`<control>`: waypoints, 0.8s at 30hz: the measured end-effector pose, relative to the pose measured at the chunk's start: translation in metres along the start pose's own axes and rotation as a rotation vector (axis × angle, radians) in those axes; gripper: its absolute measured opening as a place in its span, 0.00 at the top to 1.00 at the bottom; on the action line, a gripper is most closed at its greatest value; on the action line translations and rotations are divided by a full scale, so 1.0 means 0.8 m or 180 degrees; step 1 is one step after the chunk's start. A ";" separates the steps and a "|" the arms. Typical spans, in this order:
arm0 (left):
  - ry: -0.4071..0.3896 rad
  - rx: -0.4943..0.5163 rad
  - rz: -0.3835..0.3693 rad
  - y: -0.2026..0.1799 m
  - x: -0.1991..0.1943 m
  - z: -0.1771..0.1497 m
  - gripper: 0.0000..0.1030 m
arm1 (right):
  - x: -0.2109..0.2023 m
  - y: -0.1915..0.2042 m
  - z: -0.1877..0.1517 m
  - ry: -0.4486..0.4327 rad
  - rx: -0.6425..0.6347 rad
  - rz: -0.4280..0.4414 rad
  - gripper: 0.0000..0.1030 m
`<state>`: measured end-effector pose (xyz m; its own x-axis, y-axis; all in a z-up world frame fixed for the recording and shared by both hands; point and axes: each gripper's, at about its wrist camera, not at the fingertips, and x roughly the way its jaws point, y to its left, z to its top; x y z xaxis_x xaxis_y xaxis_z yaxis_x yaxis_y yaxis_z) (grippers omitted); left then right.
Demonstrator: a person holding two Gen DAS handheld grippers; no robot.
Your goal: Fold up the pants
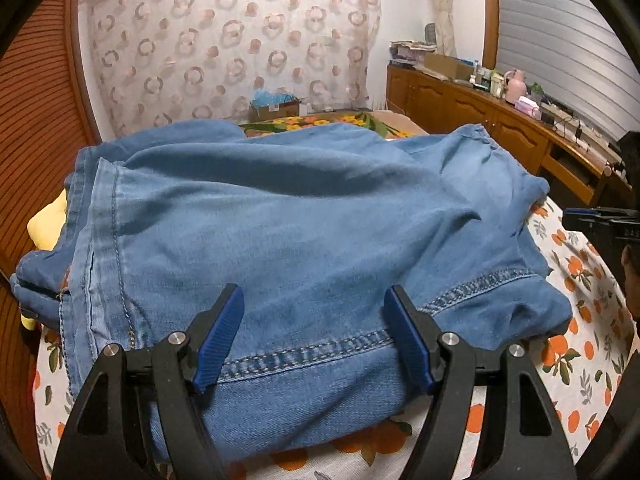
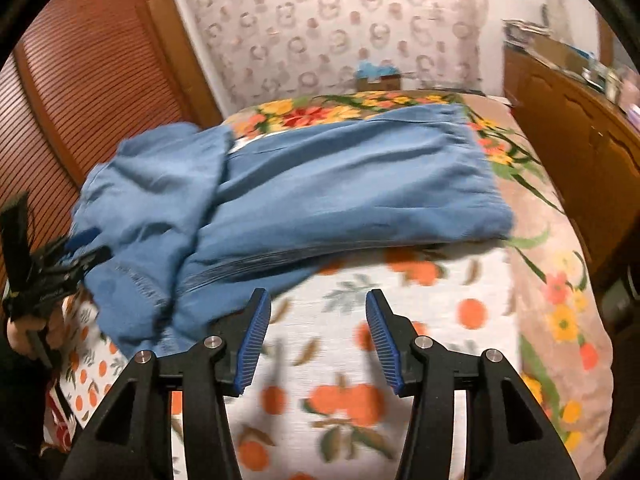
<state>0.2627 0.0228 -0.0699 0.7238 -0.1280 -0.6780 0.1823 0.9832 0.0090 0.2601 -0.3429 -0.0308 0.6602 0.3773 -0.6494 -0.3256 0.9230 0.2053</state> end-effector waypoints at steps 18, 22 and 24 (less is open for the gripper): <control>-0.0123 -0.0040 -0.0003 0.002 0.003 -0.004 0.27 | 0.038 -0.111 0.032 -0.0013 0.1185 0.0210 0.49; -0.0128 -0.0048 -0.0011 0.003 0.004 -0.005 0.27 | 0.049 -0.122 0.038 -0.0042 0.1369 0.0297 0.50; -0.0130 -0.0044 -0.0005 0.003 0.003 -0.005 0.27 | 0.056 -0.127 0.044 -0.0062 0.1440 0.0280 0.50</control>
<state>0.2623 0.0253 -0.0746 0.7502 -0.1344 -0.6474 0.1744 0.9847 -0.0024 0.3467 -0.4171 -0.0554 0.6574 0.4531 -0.6021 -0.0558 0.8261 0.5608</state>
